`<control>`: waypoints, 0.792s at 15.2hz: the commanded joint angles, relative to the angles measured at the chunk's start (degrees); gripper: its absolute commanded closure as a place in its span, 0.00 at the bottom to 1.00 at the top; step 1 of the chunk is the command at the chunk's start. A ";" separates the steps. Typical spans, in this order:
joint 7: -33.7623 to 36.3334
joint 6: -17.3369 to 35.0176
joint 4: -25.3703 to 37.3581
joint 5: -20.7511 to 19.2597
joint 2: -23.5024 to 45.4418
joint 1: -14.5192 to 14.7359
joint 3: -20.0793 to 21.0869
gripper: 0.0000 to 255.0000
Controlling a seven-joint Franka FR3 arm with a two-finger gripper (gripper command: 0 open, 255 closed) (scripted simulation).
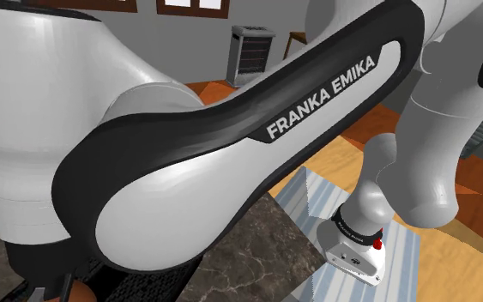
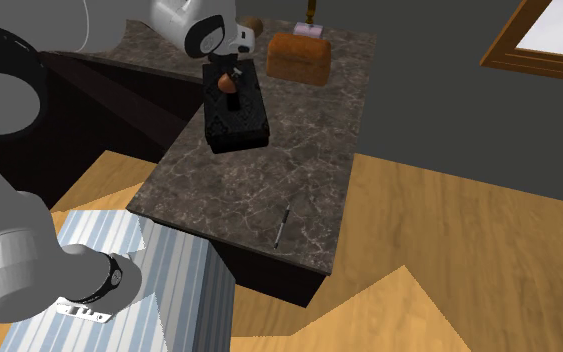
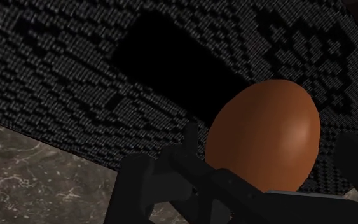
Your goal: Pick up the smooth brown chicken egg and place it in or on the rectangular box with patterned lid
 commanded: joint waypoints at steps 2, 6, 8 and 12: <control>-0.59 -3.17 0.81 0.92 -2.36 -0.85 0.01 0.00; -1.05 -6.10 1.82 1.63 -4.26 -1.54 -0.10 0.00; -1.04 -6.10 1.83 1.63 -4.26 -1.53 -0.10 0.00; -1.04 -6.10 1.83 1.63 -4.26 -1.53 -0.10 0.00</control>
